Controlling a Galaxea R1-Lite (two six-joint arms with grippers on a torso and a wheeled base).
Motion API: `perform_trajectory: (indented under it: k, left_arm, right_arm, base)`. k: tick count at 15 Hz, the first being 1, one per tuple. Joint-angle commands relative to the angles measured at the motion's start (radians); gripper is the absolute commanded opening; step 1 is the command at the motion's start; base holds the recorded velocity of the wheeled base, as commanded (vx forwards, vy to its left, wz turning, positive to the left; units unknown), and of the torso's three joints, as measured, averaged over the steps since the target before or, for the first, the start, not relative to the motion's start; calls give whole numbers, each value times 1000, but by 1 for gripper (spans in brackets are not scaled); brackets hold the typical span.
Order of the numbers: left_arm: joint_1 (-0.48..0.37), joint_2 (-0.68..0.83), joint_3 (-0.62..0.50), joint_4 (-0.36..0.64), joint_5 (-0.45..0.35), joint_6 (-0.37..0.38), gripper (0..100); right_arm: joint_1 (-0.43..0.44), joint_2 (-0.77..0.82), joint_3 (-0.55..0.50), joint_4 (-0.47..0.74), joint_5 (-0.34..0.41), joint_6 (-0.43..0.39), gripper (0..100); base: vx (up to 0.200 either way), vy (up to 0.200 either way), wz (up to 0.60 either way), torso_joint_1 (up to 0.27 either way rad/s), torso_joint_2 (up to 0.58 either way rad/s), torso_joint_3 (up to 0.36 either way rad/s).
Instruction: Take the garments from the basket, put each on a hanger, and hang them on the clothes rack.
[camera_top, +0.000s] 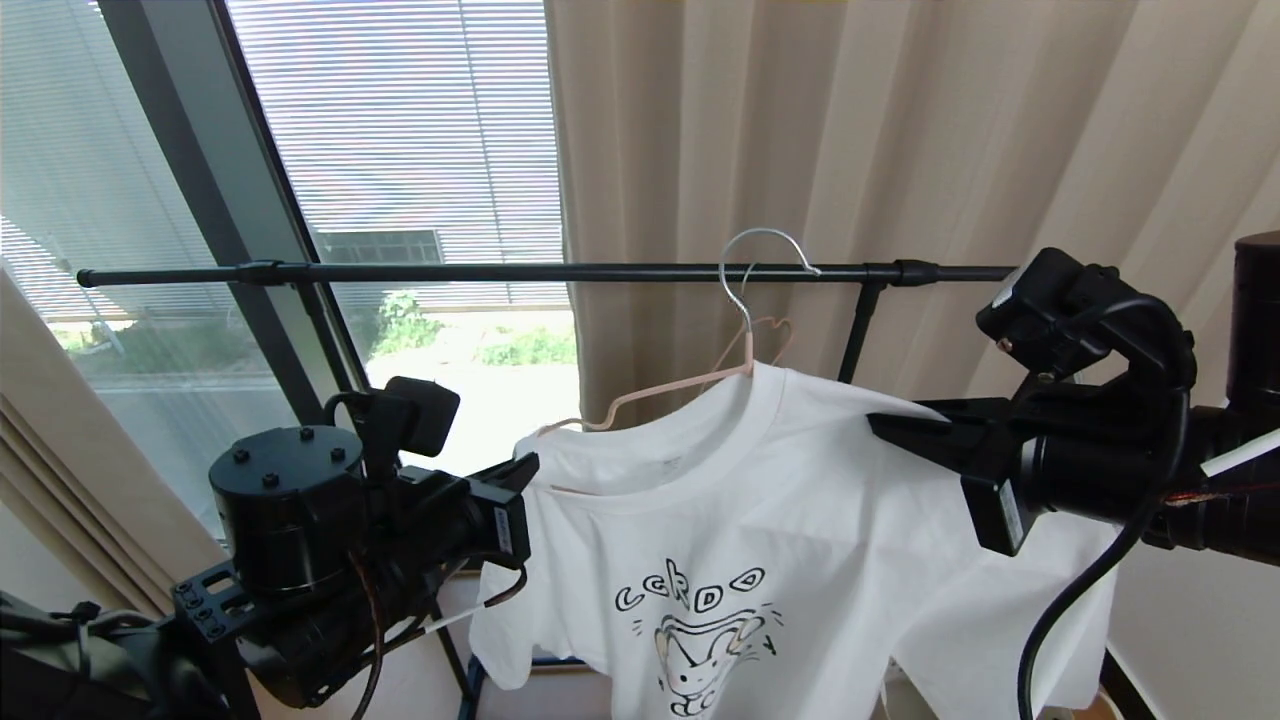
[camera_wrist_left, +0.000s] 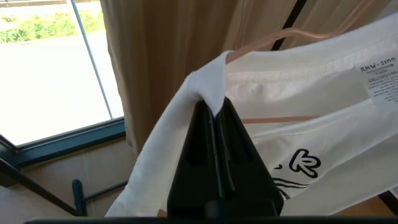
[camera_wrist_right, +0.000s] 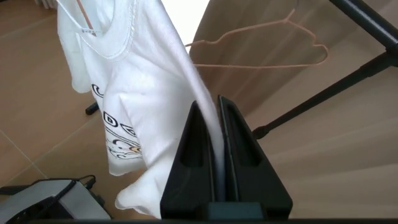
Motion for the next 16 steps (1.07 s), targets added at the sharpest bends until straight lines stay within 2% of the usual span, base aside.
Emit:
perform_trajectory:
  k: [1,2,4,7,10,11,13,16]
  left_arm:
    - [-10,-75,-63,50,3,13,0]
    - [-9,-75,-68,56,4,17,0]
    - [-7,-77,-65,58,6,21,0]
    - [-12,-77,-62,58,6,21,0]
    - [-30,-97,-68,72,6,21,0]
    - [-33,-112,-69,95,6,21,0]
    - [-29,-161,-68,159,1,21,0]
    - [-26,-236,-91,287,0,21,0]
  right_arm:
    - [9,8,42,-28,7,-1,0]
    - [9,6,62,-37,18,-1,0]
    - [9,-8,90,-45,90,-4,0]
    - [7,14,95,-51,101,-1,0]
    - [9,87,144,-183,137,1,0]
    - [7,92,162,-223,180,-1,0]
    - [-23,66,170,-216,268,-5,0]
    - [-76,51,168,-216,332,-5,0]
  base:
    - [0,0,0,0,0,0]
    - [0,0,0,0,0,0]
    - [0,0,0,0,0,0]
    - [0,0,0,0,0,0]
    - [0,0,0,0,0,0]
    - [0,0,0,0,0,0]
    - [0,0,0,0,0,0]
    - [0,0,0,0,0,0]
